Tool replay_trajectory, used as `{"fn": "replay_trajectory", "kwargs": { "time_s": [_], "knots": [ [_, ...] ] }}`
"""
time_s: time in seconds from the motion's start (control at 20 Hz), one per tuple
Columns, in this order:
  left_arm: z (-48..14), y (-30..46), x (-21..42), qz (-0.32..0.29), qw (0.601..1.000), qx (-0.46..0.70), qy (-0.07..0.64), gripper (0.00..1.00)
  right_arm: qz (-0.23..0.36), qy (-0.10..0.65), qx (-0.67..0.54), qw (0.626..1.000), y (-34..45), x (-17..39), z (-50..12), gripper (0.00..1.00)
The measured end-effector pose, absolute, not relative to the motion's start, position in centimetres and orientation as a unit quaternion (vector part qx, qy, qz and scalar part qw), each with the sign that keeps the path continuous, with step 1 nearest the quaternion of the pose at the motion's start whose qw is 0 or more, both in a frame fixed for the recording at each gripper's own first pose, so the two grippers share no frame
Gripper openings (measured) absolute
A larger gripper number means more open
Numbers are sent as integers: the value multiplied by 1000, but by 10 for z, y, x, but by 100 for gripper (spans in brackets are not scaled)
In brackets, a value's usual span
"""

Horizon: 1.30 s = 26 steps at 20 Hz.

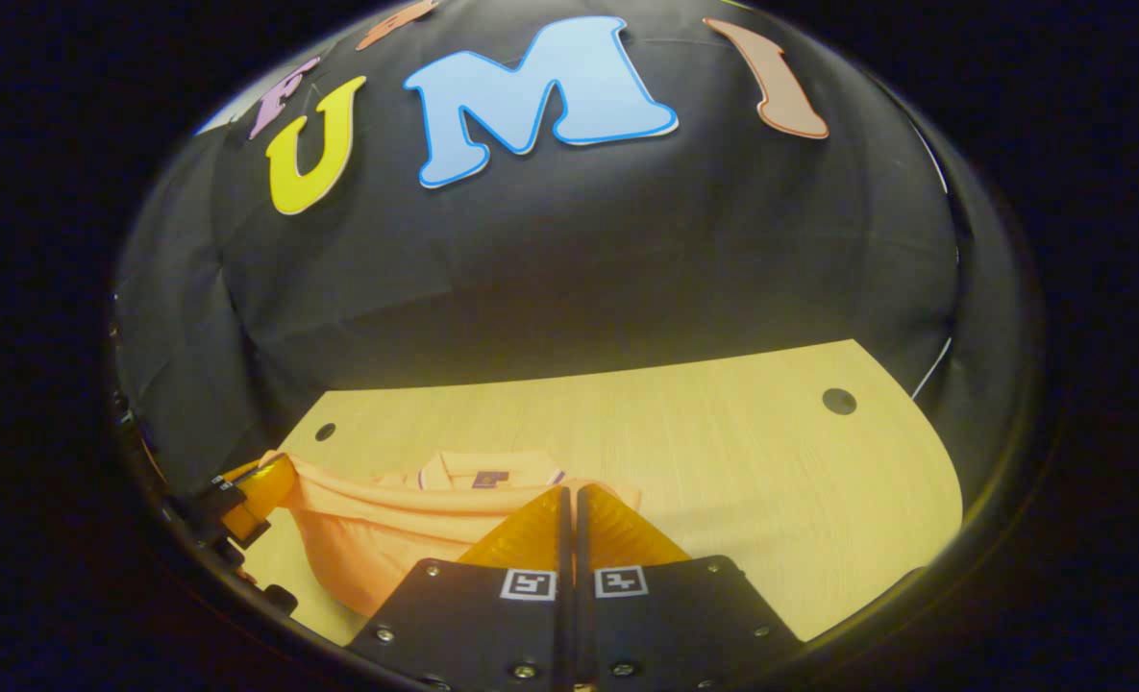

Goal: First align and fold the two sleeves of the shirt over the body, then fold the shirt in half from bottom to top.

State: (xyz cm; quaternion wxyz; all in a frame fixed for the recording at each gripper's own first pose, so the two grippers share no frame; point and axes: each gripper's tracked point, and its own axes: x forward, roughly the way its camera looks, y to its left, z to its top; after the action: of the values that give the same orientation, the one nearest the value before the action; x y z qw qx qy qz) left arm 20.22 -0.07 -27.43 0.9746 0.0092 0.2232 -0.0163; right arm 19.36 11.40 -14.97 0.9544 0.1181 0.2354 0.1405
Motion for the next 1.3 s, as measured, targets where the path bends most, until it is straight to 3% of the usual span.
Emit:
{"fn": "replay_trajectory", "kwargs": {
  "time_s": [0.65,1.3],
  "knots": [
    [-325,13,290,-15,972,37,231,7,119,239,74,961,144,276,-171,0],
    [-369,24,288,-12,959,43,282,10,114,270,22,956,153,277,-203,5]
  ]
}}
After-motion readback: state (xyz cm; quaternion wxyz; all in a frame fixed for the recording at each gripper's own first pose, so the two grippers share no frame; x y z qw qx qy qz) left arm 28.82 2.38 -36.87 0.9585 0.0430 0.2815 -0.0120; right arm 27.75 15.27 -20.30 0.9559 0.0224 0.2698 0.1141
